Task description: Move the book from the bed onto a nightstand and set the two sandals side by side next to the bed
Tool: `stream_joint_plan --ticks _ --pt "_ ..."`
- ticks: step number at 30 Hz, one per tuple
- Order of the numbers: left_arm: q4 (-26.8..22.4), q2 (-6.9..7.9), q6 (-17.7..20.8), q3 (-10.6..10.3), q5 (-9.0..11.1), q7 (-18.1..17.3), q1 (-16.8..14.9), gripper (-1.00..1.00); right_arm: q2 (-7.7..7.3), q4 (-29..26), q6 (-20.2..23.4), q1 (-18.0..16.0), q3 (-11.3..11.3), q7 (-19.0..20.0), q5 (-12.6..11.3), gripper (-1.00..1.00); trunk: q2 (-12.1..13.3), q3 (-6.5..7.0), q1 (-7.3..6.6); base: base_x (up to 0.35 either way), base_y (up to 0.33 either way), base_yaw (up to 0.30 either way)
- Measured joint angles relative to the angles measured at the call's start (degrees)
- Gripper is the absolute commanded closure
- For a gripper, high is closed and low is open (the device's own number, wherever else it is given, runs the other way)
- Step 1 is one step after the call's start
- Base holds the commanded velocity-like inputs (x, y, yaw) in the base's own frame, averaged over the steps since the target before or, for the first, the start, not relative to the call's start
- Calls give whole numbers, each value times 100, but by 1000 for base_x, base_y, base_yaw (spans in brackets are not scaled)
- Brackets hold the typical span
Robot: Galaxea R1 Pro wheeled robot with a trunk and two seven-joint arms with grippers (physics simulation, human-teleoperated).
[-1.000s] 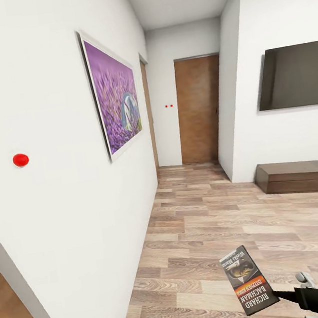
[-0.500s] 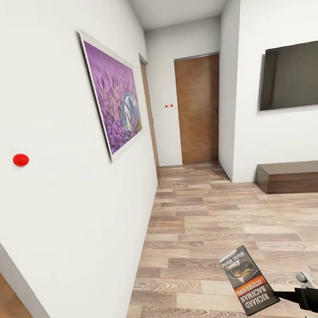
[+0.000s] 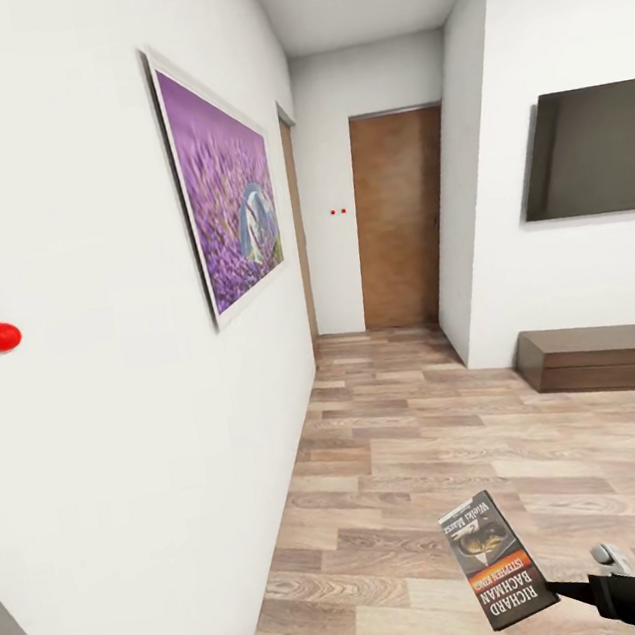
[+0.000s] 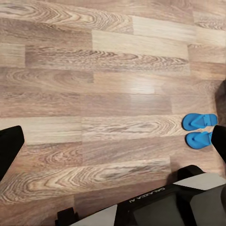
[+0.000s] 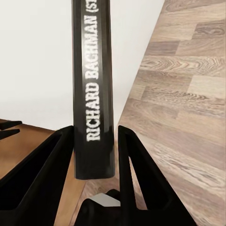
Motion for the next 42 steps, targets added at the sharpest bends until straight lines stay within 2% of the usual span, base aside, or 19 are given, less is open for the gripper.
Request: stream_joint_plan --ticks 18,24,33,42 --pt "1 0 -8 0 0 0 0 -100 0 0 1 0 0 -17 -2 100 -1 0 1 90 78 0" --pt "0 0 -9 0 0 0 0 -100 0 0 1 0 -2 -16 -1 100 -1 0 -2 258 3 0" --pt "3 0 -17 0 0 0 0 -100 0 0 0 0 -2 -12 -2 100 0 0 0 95 0 0" --pt "2 0 -18 0 0 0 0 -100 0 0 0 0 2 -4 0 100 -1 0 -2 290 0 0"
